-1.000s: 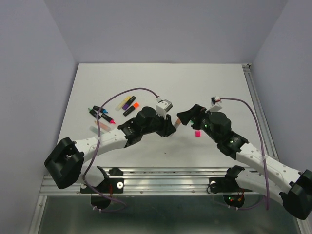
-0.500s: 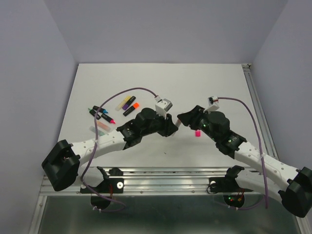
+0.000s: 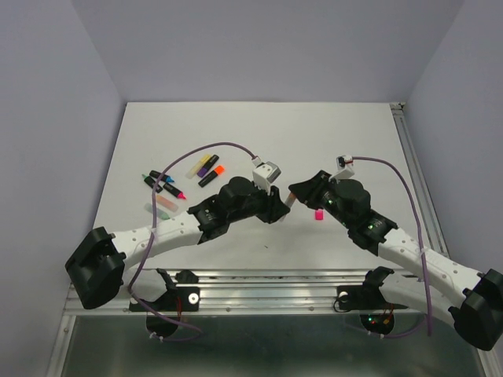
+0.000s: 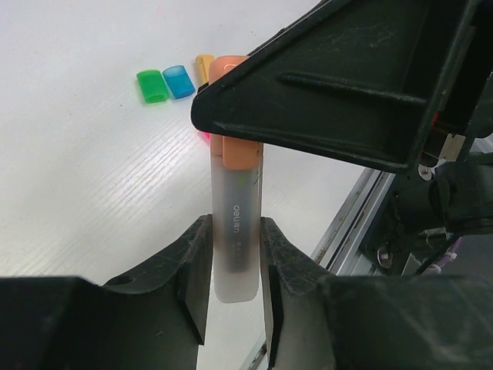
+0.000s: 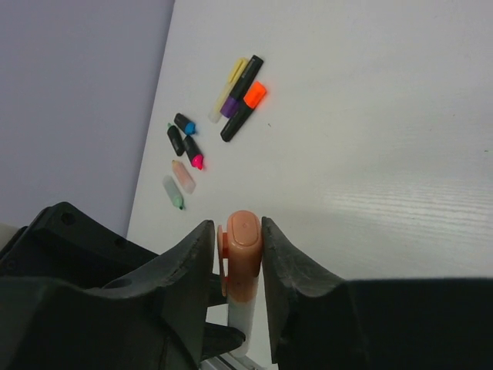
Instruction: Open the pen caps
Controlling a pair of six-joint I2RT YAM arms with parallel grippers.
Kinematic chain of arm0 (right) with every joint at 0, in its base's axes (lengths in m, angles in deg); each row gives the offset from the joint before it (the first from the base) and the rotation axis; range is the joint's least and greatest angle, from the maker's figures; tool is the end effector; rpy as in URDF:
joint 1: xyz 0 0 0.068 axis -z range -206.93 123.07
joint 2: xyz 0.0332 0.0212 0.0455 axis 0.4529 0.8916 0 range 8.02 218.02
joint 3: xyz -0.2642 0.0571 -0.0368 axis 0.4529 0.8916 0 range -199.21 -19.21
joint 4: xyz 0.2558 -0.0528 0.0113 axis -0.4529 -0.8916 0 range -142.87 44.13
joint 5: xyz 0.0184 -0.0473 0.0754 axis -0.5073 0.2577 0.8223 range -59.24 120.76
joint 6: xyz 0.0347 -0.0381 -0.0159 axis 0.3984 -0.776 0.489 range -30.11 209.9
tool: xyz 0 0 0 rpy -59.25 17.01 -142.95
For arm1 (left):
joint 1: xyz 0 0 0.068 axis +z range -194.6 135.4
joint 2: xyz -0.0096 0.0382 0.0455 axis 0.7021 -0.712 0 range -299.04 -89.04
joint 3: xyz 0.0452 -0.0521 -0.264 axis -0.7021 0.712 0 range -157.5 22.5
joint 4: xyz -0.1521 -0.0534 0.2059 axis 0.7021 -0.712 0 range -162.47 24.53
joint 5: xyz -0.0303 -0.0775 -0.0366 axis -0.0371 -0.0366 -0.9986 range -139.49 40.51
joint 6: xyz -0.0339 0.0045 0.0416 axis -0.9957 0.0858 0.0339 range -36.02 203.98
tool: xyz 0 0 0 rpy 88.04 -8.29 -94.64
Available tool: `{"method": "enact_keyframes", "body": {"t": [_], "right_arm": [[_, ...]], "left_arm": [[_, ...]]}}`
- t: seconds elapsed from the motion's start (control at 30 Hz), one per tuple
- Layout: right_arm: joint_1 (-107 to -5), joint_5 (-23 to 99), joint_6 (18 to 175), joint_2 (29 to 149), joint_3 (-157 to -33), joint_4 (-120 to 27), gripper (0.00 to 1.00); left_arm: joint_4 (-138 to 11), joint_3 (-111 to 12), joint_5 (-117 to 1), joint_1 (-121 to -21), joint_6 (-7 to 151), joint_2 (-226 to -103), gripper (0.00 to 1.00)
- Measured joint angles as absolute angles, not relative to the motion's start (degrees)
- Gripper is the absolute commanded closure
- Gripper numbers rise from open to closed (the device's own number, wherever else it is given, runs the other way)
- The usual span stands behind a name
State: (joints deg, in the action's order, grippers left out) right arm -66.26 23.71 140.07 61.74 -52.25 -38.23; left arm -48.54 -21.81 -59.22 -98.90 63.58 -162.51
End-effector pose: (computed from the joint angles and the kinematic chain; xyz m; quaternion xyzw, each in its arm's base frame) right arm 0.1735 0.1366 0.2712 0.1119 0.7742 0.4031 0.4749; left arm 0.1670 -0.2428 0.2766 0.2771 0.7264 -0.4320 0.4572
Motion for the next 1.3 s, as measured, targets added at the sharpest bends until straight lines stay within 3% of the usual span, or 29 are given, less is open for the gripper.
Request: {"method": "enact_keyframes", "body": {"t": [0.17, 0.23, 0.3, 0.4, 0.83, 1.3], "right_arm": [[-66.26, 23.73, 140.72, 61.74, -52.25, -38.49, 0.94], [-66.26, 23.73, 140.92, 61.71, -52.25, -38.58, 0.99], [-66.26, 23.71, 141.12, 61.63, -52.25, -38.62, 0.99], [-66.26, 23.75, 141.53, 61.30, -52.25, -38.93, 0.99], [-66.26, 30.96, 140.31, 60.88, -52.03, -36.74, 0.99], [-66.22, 43.42, 137.42, 57.61, -49.38, -24.98, 0.99]], "left_arm": [[-48.56, -21.81, -58.96, -99.03, 63.56, -162.36, 1.00], [-48.58, -21.81, -58.90, -99.14, 63.53, -162.36, 0.78], [-48.58, -21.81, -58.92, -99.19, 63.51, -162.36, 0.51], [-48.56, -21.81, -59.05, -99.32, 63.32, -162.36, 0.38], [-47.47, -21.88, -63.22, -99.71, 62.88, -162.23, 0.31], [-34.86, -14.18, -76.05, -99.49, 56.82, -154.43, 0.31]]}}
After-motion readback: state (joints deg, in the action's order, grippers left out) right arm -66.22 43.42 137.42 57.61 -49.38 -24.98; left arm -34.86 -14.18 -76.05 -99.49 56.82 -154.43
